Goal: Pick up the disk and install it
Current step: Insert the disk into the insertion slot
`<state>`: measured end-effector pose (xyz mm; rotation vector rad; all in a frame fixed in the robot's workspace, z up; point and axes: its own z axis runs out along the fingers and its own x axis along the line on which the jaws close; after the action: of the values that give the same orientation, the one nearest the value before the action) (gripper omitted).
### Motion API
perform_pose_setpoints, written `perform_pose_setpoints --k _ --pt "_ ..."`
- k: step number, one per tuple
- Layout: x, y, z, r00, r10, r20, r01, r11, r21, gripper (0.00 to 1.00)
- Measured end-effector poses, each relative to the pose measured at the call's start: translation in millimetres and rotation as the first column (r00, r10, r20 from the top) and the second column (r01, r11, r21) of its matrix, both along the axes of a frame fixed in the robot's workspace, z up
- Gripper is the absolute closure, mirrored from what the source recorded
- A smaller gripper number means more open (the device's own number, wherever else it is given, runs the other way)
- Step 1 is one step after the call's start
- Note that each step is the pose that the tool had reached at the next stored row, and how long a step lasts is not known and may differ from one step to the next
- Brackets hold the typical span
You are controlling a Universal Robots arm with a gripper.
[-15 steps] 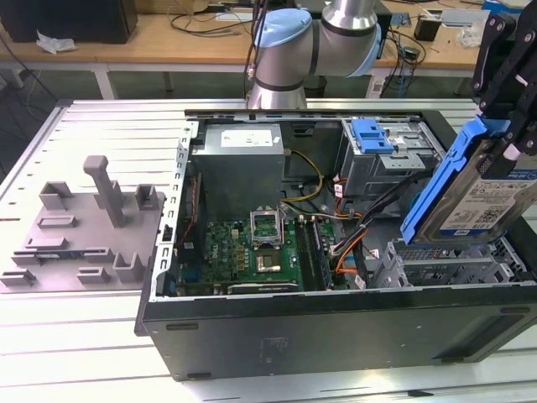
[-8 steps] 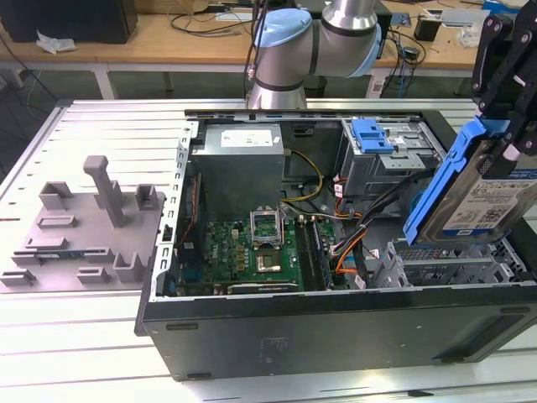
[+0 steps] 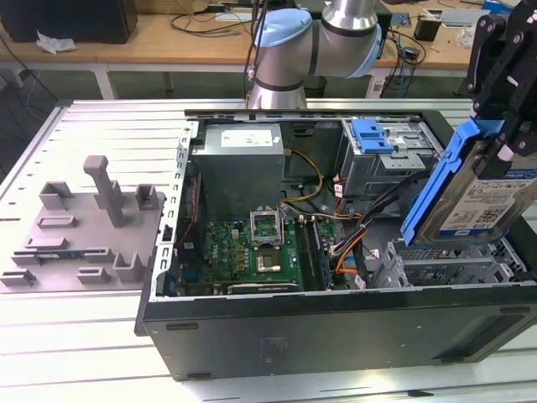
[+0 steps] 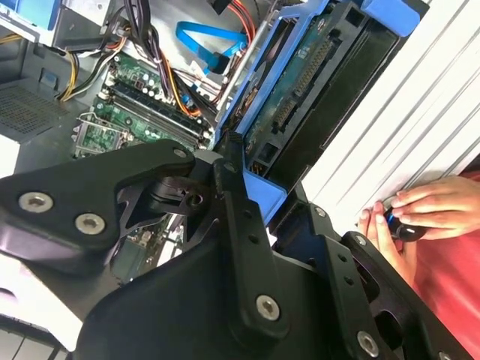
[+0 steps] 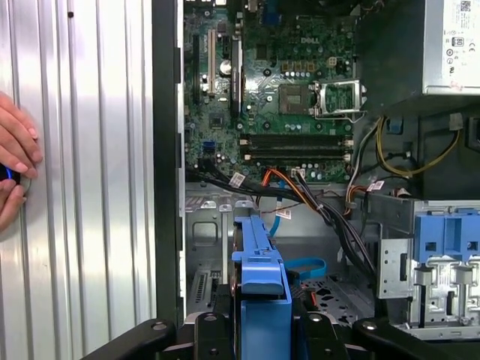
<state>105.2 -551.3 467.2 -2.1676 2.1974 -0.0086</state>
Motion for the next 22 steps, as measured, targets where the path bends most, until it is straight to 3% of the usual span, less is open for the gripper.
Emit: perform_pose_setpoints --k 2,6,22 --pt "0.0 0.0 -0.1 1.0000 0.000 0.0095 0.000 1.0000 0.0001 0.63" --pt "0.1 -0.1 -0.1 0.9998 0.000 0.0202 0.000 1.0000 0.0001 0.63" --pt "-1.1 -1.7 -0.2 0.9996 -0.020 0.0203 0.020 0.9998 0.0001 0.63"
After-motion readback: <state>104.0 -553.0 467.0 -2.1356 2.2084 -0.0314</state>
